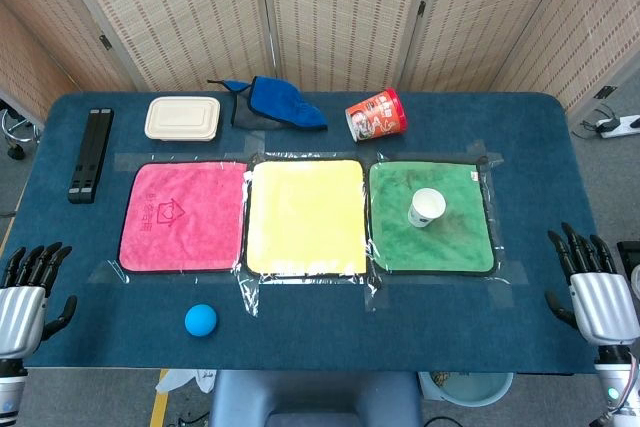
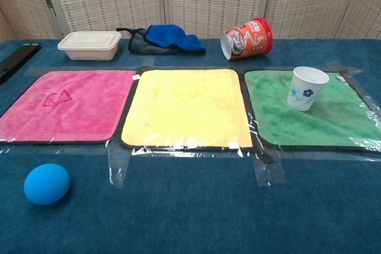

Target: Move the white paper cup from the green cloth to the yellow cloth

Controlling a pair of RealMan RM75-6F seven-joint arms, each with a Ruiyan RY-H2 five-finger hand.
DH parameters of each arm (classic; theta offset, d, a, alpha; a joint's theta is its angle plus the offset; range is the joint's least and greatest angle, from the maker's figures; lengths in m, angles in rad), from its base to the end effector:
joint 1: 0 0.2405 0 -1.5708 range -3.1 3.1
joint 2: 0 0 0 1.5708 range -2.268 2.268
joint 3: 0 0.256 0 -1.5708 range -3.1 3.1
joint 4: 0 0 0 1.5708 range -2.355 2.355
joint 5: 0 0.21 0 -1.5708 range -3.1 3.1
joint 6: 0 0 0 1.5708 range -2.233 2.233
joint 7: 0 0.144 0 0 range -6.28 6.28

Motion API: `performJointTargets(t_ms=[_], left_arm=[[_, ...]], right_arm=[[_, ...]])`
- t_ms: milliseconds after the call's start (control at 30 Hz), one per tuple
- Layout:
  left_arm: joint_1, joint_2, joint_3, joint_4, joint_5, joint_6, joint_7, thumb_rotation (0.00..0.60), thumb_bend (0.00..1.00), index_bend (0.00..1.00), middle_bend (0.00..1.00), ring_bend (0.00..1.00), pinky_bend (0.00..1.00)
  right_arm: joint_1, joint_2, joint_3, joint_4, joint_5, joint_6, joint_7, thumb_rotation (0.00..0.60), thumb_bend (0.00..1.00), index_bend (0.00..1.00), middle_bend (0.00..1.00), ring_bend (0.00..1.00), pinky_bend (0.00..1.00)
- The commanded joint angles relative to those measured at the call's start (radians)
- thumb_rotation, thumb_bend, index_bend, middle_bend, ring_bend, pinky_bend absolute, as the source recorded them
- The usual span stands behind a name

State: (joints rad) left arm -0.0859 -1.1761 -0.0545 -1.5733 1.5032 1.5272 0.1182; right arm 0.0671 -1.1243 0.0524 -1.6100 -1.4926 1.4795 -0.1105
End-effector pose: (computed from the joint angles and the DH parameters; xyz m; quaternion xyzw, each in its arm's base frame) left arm -0.3103 0.1824 0.1503 -0.6031 -0.3441 -0.3738 0.6149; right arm -0.3151 -0.1760 0.1576 0.6089 -0.3635 0.3504 0.6118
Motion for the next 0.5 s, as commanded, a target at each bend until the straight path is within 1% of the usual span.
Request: performJointTargets(t_ms=[33, 300, 433, 500], left_arm=[[-0.002, 0.004, 0.001, -0.006, 0.0, -0.002, 0.006, 0.6, 0.44, 0.15, 0.13, 0.12, 0.04], [0.003, 0.005, -0.002, -0.011, -0.003, 0.006, 0.01, 0.6, 0.44, 0.15, 0.13, 0.12, 0.04], [0.0, 0.005, -0.001, -0.016, 0.003, 0.005, 0.014, 0.6, 0.44, 0.15, 0.13, 0.12, 0.04], [-0.002, 0.007, 0.0, -0.019, 0.004, 0.001, 0.019, 0.6, 0.44, 0.15, 0.13, 0.12, 0.04]], right_arm=[[0.0, -0.001, -0.001, 0.003, -0.001, -0.001, 0.003, 0.6, 0.34, 0.0, 0.02, 0.1, 0.05], [0.001, -0.003, 0.0, 0.014, -0.002, -0.005, 0.015, 0.6, 0.34, 0.0, 0.02, 0.1, 0.05], [0.019, -0.005, 0.014, 0.028, 0.014, -0.027, -0.006, 0.6, 0.34, 0.0, 0.02, 0.1, 0.05], [0.04, -0.005, 0.029, 0.038, 0.033, -0.056, -0.031, 0.6, 0.34, 0.0, 0.02, 0.1, 0.05]])
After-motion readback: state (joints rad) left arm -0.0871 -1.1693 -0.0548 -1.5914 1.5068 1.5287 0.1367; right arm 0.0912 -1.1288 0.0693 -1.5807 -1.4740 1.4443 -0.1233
